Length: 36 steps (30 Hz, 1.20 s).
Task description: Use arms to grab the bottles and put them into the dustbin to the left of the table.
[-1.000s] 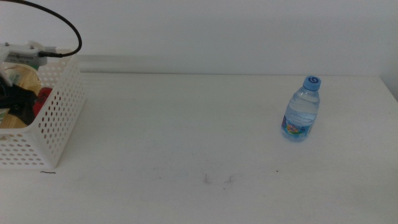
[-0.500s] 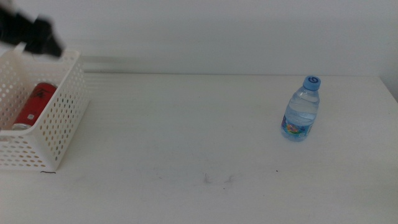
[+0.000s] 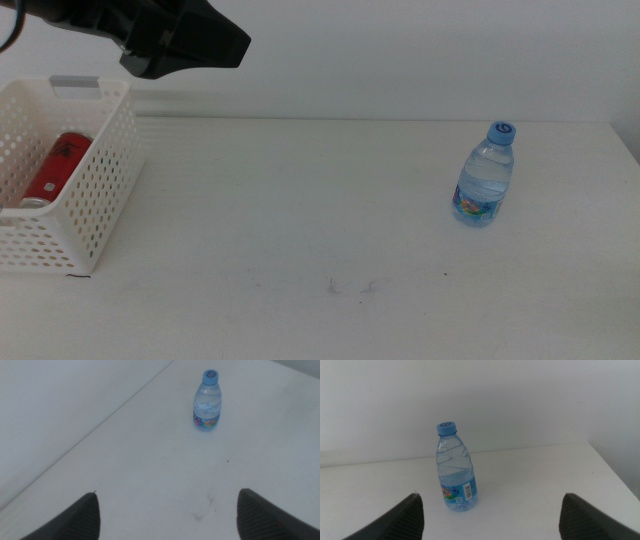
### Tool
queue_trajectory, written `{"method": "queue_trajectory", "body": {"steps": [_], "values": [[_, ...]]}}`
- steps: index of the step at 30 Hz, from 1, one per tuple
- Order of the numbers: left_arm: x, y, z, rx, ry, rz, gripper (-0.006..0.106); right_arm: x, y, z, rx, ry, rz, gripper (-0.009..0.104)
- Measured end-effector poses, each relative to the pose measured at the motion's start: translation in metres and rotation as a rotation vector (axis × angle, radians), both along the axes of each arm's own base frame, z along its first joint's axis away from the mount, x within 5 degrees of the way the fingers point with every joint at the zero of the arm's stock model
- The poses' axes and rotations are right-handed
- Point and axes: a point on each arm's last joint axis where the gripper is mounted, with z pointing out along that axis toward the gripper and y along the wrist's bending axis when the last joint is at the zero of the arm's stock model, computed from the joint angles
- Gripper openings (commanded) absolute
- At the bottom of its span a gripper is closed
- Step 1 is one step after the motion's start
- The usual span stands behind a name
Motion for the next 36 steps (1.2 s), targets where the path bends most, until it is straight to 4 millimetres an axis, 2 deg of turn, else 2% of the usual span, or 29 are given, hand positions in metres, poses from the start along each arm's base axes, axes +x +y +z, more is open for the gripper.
{"method": "queue_trajectory", "body": {"steps": [12, 17, 19, 25, 31, 36], "values": [[0.002, -0.001, 0.003, -0.019, -0.035, 0.007, 0.094, 0.0, 0.0, 0.0, 0.0, -0.003, 0.0, 0.091], [0.003, -0.002, 0.003, -0.02, -0.034, 0.007, 0.094, 0.0, 0.0, 0.009, -0.051, -0.098, -0.001, 0.091], [0.003, -0.002, 0.003, -0.021, -0.036, 0.008, 0.094, 0.005, 0.0, 0.009, -0.06, -0.084, 0.002, 0.091], [0.003, -0.002, 0.003, -0.021, -0.036, 0.008, 0.094, 0.04, 0.005, 0.005, -0.135, 0.035, 0.032, 0.091], [0.003, -0.002, 0.003, -0.025, -0.034, 0.007, 0.094, 0.099, 0.013, 0.007, -0.211, 0.155, 0.103, 0.091], [0.003, -0.002, 0.003, -0.025, -0.034, 0.007, 0.094, 0.139, 0.022, -0.011, -0.135, 0.141, 0.154, 0.091]]}}
